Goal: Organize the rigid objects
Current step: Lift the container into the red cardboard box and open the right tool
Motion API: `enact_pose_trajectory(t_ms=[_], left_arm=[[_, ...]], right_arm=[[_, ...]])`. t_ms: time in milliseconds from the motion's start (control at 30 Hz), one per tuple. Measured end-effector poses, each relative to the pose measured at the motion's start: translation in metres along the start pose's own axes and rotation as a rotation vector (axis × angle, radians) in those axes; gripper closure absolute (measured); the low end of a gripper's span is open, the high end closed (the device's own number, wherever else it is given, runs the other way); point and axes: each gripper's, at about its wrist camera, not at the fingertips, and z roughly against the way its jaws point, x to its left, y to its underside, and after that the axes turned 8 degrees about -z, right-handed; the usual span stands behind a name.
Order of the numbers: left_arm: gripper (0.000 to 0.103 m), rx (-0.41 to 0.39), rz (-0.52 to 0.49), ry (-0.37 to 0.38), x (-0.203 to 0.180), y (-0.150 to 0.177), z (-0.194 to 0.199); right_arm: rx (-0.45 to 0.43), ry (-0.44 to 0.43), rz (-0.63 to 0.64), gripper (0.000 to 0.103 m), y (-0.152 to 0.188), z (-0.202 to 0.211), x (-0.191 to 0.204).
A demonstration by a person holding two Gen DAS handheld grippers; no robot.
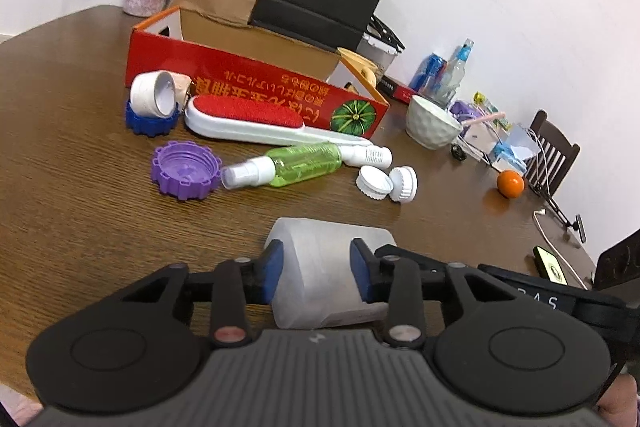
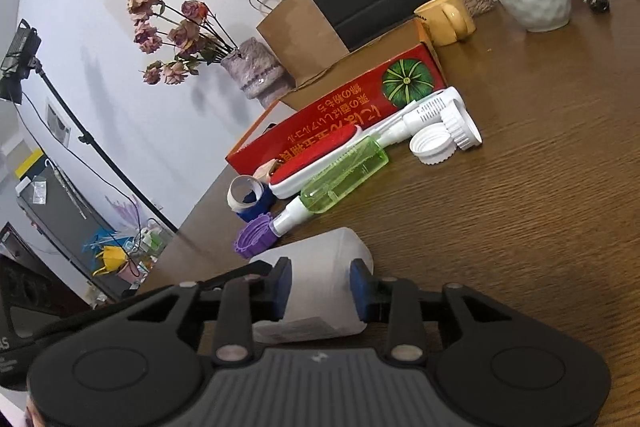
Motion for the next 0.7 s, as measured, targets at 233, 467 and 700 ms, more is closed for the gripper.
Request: enact_pose_trajectory(t_ms=[233, 467, 700], left_arm=[[0.073, -0.12, -0.075, 0.007, -0.022, -0.014, 0.017], [0.073, -0.244, -0.13, 0.049, -0.031, -0.081, 0.004], [0.073, -0.288, -0.138, 0.075, -0.024, -0.166, -0.038]], right_arm=[[-0.12, -0.039, 0.026, 0.075, -0.019, 0.02, 0.012], [-0.259, -0.073, 0.095, 0.075, -0.091, 0.017, 0.042], [-0.32, -0.075, 0.141, 0.075, -0.178, -0.023, 0.059]])
